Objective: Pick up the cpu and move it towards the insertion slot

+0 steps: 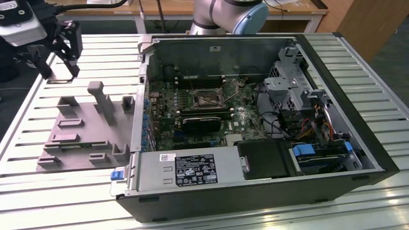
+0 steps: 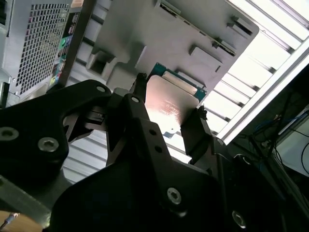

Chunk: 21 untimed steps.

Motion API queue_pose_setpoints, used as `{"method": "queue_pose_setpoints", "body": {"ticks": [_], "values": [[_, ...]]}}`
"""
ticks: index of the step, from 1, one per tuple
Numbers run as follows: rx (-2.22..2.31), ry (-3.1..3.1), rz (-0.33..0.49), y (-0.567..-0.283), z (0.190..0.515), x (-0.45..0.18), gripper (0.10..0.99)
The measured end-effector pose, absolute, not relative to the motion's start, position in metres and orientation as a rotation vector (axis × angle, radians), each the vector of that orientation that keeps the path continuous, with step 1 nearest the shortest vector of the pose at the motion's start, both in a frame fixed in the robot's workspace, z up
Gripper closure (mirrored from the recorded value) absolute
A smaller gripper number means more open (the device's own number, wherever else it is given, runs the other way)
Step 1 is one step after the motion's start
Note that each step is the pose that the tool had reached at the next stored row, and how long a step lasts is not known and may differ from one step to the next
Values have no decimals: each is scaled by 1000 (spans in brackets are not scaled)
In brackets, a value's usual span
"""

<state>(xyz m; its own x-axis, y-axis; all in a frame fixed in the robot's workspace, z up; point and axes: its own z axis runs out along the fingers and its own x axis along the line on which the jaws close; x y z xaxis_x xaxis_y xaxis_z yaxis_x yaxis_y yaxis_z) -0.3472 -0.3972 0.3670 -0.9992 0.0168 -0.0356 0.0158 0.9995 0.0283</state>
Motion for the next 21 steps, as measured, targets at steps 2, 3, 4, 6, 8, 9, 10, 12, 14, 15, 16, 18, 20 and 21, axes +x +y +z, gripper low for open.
{"method": "queue_pose_setpoints", "body": {"ticks": [2,3,4,6,8,9,10,12,14,15,16,18,20,21], "values": [[25,3106,44,-397,367,-340,549],[25,3107,44,-397,367,-336,549],[25,3108,44,-397,367,-332,549],[25,3109,44,-397,367,-324,549],[25,3110,44,-397,367,-316,549],[25,3111,44,-397,367,-312,549],[25,3112,44,-397,367,-308,549],[26,3113,44,-397,367,-300,549],[25,3115,44,-397,367,-291,549],[25,3115,44,-397,367,-287,549],[26,3116,44,-397,367,-283,549],[26,3118,44,-397,367,-274,549],[26,3120,44,-397,367,-265,549],[26,3120,44,-397,367,-261,549]]}}
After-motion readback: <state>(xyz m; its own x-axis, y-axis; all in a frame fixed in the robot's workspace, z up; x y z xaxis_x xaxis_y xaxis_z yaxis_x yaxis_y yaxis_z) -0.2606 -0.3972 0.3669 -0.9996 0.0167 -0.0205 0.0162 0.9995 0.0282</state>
